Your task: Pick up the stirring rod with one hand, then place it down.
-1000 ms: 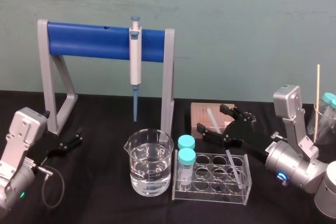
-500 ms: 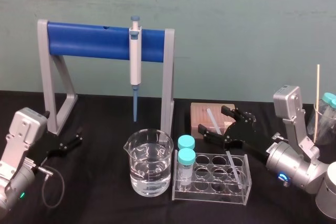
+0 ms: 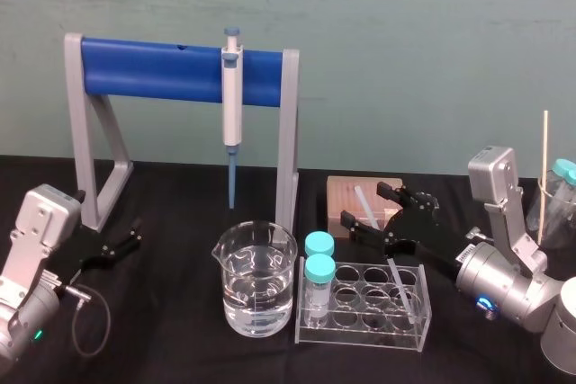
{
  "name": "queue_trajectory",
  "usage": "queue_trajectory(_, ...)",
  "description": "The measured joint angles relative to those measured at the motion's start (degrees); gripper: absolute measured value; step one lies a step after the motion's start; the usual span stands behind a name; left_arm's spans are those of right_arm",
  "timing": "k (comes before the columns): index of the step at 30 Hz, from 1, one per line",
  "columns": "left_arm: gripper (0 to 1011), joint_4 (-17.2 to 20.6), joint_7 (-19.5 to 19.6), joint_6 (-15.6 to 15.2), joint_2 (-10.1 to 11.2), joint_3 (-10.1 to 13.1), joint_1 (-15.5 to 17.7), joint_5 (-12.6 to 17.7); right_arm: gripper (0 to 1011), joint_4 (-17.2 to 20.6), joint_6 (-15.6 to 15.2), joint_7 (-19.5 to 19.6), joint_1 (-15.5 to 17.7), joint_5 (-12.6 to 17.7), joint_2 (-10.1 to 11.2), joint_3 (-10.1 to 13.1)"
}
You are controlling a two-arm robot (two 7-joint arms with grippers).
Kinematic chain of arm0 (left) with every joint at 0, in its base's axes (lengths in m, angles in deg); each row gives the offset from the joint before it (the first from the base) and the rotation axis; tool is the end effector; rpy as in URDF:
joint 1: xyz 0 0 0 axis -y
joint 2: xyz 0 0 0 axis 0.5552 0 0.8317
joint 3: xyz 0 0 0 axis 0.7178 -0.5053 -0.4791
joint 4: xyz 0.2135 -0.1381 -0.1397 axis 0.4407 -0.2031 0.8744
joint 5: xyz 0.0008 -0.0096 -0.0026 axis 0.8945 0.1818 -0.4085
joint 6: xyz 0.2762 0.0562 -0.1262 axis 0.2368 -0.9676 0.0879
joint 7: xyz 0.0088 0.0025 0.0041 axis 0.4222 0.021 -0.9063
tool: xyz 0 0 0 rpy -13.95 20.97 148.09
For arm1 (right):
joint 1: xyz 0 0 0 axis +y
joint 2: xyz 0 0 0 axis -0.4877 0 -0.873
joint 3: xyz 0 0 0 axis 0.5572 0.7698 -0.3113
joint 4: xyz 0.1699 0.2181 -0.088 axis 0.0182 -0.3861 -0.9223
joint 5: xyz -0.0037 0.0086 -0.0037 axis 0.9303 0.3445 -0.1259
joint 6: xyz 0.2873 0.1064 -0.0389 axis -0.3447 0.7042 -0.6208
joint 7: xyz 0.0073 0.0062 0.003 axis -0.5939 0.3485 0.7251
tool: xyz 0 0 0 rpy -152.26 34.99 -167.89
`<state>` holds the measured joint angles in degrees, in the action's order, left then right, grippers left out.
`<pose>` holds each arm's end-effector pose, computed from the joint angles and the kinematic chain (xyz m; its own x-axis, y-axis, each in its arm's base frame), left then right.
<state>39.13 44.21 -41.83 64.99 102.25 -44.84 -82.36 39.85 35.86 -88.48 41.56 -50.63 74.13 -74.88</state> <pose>0.3582 0.0826 -0.3023 0.2923 0.8803 0.3736 -0.9553 0.2873 0.0702 0.4071 -0.0470 -0.2807 0.6765 -0.7303 0.0954 0.7360 0.6748 -0.0541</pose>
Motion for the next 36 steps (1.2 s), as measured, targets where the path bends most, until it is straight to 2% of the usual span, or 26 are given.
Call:
queue_trajectory(5,1000,0.00,0.00,0.00,0.00,0.00,0.00,0.00,812,0.00,0.01,0.02,0.00,0.01,0.00,-0.03)
queue_trajectory(6,1000,0.00,0.00,0.00,0.00,0.00,0.00,0.00,751,0.00,0.01,0.02,0.00,0.02,0.00,-0.03)
queue_trajectory(10,1000,0.00,0.00,0.00,0.00,0.00,0.00,0.00,682,-0.01,0.01,0.02,0.00,0.03,0.00,-0.03)
queue_trajectory(14,1000,0.00,0.00,0.00,0.00,0.00,0.00,0.00,512,0.00,0.02,0.02,0.00,0.05,0.00,-0.03)
queue_trajectory(21,1000,0.00,0.00,0.00,0.00,0.00,0.00,0.00,288,-0.01,0.04,0.01,0.00,0.07,0.00,-0.03)
queue_trajectory(24,1000,0.00,0.00,0.00,0.00,0.00,0.00,0.00,221,-0.01,0.04,0.01,0.00,0.07,0.00,-0.03)
queue_trajectory(26,1000,0.00,0.00,0.00,0.00,0.00,0.00,0.00,138,-0.01,0.04,0.01,0.00,0.07,0.00,-0.03)
queue_trajectory(30,1000,0.00,0.00,0.00,0.00,0.00,0.00,0.00,67,0.00,0.04,0.01,0.00,0.07,0.00,-0.03)
queue_trajectory(36,1000,0.00,0.00,0.00,0.00,0.00,0.00,0.00,67,-0.01,0.04,0.01,0.00,0.07,0.00,-0.03)
